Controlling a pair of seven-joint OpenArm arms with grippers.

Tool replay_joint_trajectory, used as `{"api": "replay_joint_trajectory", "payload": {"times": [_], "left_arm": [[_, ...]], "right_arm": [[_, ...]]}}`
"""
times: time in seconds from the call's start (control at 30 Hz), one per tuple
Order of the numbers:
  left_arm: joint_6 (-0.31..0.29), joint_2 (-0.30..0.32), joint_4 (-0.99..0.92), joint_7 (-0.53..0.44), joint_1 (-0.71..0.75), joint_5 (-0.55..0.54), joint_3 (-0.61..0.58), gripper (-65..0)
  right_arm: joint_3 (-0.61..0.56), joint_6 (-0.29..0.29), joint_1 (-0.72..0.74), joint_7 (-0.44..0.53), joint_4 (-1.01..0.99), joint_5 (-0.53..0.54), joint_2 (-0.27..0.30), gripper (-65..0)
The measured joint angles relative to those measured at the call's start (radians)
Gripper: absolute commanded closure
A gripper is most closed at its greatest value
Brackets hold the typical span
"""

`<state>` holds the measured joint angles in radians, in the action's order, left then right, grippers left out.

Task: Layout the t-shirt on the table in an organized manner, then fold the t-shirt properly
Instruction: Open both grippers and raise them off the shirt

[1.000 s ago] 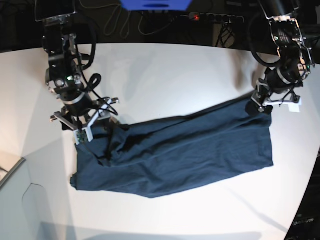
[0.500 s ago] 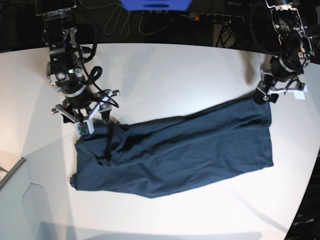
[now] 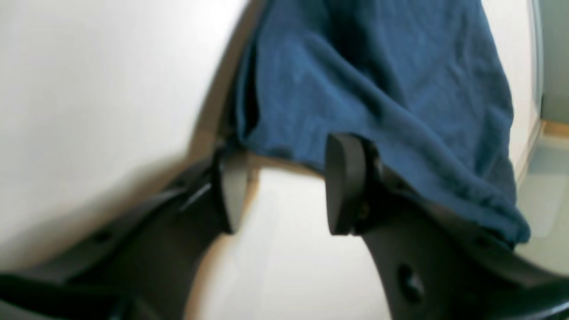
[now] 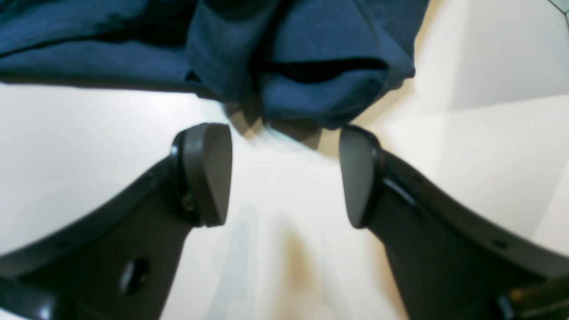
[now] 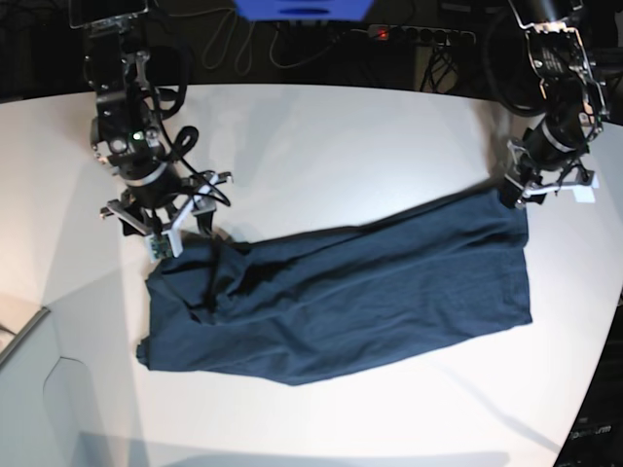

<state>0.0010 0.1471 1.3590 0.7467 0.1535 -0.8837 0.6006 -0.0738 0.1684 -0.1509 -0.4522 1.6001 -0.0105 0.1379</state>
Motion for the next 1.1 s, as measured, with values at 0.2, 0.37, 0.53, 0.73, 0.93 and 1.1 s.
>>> {"api": "replay_joint_trajectory", "payload": {"times": [0.2,0.37,0.53,0.73,0.93,1.1], "left_arm": [[0.0,0.0,0.0,-0.018,-0.014,-0.003,-0.001,-27.1],[0.003,0.0,-0.01,-0.019,-0.013,-0.001,-0.001,-27.1],[0.003,0.0,-0.077,-0.016,-0.031,-0.004,-0.001,-26.7],[0.003,0.0,-0.084,-0.019,-0.037,-0.005,-0.001,-19.9],[0.002,0.0,-0.082,-0.014,-0.037,-0.006,-0.001,0.0],[0.002,-0.007,0.002,-0.015,-0.015,-0.007,0.0,0.0]], "right_arm": [[0.0,0.0,0.0,-0.003,0.0,0.0,0.0,-38.1],[0.0,0.0,0.0,-0.003,0.0,0.0,0.0,-38.1],[0.0,0.0,-0.001,-0.003,0.0,0.0,0.0,-38.1],[0.0,0.0,-0.016,-0.007,-0.001,0.0,0.001,-38.1],[-0.001,0.0,-0.027,-0.011,-0.002,0.0,0.001,-38.4],[-0.009,0.0,0.0,-0.006,-0.018,0.0,0.0,-38.5]]}}
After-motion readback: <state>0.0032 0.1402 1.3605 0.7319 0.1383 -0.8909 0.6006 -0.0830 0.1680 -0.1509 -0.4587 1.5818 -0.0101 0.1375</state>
